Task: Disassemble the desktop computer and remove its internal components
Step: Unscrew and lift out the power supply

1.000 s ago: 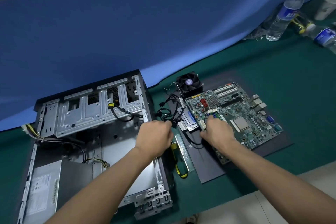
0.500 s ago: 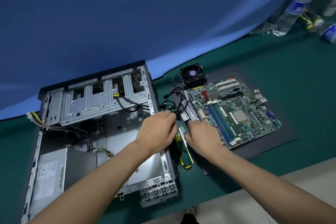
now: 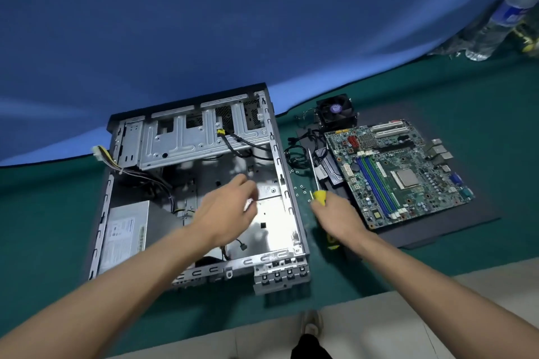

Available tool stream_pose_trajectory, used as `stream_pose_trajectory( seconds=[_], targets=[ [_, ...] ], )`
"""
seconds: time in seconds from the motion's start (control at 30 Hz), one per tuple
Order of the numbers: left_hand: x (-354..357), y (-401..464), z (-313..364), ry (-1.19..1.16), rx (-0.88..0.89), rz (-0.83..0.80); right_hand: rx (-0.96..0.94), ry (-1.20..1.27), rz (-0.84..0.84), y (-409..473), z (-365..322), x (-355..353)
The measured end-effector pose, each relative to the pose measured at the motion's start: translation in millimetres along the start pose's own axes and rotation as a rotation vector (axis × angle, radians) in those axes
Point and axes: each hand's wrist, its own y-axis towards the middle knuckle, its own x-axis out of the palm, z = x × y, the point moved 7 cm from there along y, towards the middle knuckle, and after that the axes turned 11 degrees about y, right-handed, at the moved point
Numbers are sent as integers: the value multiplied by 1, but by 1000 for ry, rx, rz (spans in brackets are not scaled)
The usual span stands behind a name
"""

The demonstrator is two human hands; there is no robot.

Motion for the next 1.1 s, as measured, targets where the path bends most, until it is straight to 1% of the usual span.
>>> stream_pose_trajectory(
  seconds=[0.17, 0.23, 0.37, 0.43, 0.5, 0.6, 0.7, 0.77, 0.83, 0.97, 1.1],
  targets=[
    [1, -40, -61, 42, -130, -27, -141, 174, 170, -34, -42, -25],
    [-1, -55, -80, 61, -155, -25, -185, 222, 217, -49, -61, -25],
    [-8, -88, -107, 38, -157, 15, -275, 162, 252, -80, -105, 2],
    [-10, -107, -119, 5, -130, 15, -291, 106, 217, -95, -125, 29],
    [-8, -126, -129, -5, -80, -12, -280, 83, 169, -106, -138, 60],
    [1, -151, -139, 17, 36, -55, -213, 74, 149, -115, -149, 104],
    [16, -164, -141, 134, 129, -77, -120, 51, 85, -118, -154, 147],
    [24, -165, -142, 222, 168, -50, -70, 20, 13, -120, -153, 172],
    [29, -163, -143, 305, 190, -10, -39, -33, -23, -121, -151, 186],
    [39, -163, -143, 453, 206, -4, -17, -77, 15, -119, -151, 188],
    [45, -164, -146, 506, 219, -11, -19, -170, 77, -117, -153, 190]
  ],
)
